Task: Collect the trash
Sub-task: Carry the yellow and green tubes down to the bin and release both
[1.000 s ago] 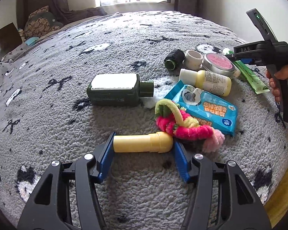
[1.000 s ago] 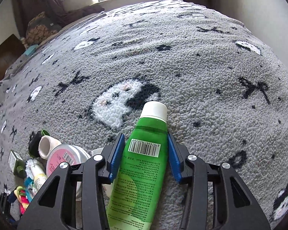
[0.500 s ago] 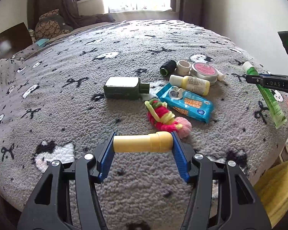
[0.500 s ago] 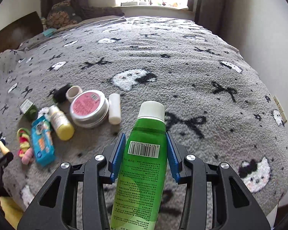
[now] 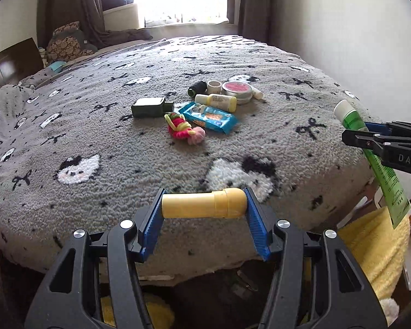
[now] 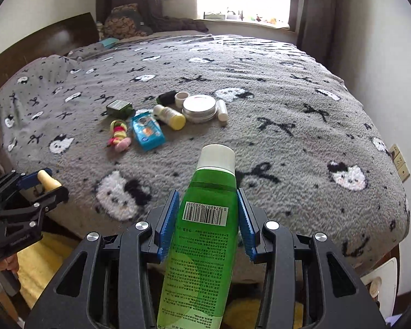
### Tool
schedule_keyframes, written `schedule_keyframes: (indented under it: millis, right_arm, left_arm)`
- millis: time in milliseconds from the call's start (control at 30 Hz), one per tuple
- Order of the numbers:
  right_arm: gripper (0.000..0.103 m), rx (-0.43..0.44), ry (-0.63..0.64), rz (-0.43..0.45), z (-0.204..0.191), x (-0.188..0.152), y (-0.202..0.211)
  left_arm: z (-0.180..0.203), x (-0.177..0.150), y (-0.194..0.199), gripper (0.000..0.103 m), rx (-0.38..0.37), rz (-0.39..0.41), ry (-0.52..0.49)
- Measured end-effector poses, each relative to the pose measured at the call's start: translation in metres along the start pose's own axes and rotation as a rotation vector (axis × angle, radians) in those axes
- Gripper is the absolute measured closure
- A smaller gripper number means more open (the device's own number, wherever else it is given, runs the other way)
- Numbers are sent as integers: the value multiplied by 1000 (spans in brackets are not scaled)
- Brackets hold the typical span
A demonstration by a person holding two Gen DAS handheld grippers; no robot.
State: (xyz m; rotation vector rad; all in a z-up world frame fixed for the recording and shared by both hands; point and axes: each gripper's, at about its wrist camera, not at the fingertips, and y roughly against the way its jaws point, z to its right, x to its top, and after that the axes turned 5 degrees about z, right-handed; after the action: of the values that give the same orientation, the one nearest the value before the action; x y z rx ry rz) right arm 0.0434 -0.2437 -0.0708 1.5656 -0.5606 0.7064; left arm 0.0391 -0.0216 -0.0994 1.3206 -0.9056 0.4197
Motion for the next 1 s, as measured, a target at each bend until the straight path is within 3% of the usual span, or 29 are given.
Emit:
schedule_keyframes:
  millis: [200,500,1000]
  right_arm:
    - [60,24,-2,-47,-10,-51,10]
    - [60,94,-10,-197,-24,-108,-11]
    - [60,136,-29,-432,-43,-162,-72]
  left_arm:
    - [17,-33,16,50,-12,-25,-9]
    - [34,-88,-1,50,-55,-148,-6]
    - [30,-159,-57,50,-113,-396,41]
